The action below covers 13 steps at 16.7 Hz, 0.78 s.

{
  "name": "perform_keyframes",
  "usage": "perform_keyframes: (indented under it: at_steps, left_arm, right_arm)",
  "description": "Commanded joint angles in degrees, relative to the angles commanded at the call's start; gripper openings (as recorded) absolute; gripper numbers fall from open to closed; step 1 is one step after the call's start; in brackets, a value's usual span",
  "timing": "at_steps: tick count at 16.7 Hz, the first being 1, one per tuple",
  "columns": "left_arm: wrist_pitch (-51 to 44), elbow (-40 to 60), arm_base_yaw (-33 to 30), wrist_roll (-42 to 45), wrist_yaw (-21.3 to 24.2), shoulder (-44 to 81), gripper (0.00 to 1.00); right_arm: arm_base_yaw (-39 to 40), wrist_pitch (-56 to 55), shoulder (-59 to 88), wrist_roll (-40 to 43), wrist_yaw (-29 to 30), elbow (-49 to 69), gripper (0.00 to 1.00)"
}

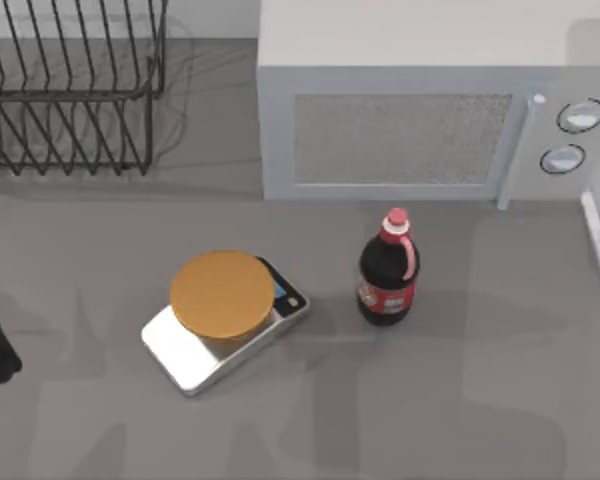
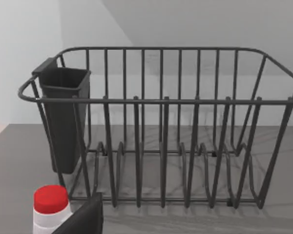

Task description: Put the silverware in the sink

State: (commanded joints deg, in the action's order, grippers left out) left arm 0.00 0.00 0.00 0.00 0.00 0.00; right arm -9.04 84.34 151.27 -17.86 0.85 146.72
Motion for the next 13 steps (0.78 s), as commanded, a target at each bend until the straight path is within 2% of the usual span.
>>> perform_keyframes:
  at_steps: [3,7,13]
  left_arm:
    - [0.00,0.00,0.00,0.00,0.00,0.00,1.00]
    - [0.00,0.00,0.00,0.00,0.00,0.00,1.00]
    - [0.00,0.00,0.00,0.00,0.00,0.00,1.00]
  right_arm:
    - [0.08,-3.92,-1.57,-0.06,-0.04,-5.03,0.00]
    - [0.08,-4.33,-1.73,-0.07,-0.04,-5.50,0.00]
    - [0.08,-4.33,-1.73,-0.07,-0.04,-5.50,0.45]
